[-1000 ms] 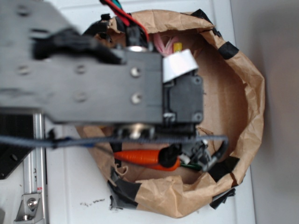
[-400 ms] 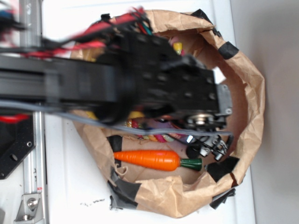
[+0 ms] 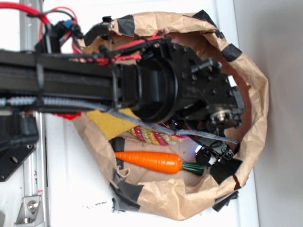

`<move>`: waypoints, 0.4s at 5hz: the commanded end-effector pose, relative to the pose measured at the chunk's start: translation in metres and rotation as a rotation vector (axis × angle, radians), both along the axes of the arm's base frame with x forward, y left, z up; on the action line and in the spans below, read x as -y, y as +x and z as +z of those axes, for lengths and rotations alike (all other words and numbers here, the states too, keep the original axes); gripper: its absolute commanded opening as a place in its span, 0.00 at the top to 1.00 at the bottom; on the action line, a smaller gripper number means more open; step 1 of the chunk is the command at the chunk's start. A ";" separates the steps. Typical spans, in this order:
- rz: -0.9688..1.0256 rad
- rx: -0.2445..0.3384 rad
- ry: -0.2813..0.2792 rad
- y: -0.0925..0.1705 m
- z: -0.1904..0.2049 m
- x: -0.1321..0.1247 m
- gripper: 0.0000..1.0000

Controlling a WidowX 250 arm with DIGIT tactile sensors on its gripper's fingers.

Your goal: Grab the multicolored rope.

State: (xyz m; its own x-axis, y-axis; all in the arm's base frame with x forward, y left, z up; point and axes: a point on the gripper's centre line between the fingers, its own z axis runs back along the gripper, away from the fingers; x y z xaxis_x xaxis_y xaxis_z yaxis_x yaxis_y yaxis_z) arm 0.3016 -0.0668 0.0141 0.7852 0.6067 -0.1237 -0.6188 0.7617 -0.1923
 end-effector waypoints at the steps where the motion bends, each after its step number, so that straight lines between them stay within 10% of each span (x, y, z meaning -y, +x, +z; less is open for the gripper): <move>1: -0.149 0.104 -0.043 0.000 -0.003 0.014 1.00; 2: -0.187 0.141 -0.013 0.004 0.014 0.010 1.00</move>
State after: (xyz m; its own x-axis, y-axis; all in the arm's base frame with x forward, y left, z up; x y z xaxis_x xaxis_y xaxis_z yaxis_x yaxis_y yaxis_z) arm 0.3010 -0.0695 0.0200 0.8683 0.4933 -0.0523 -0.4894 0.8346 -0.2528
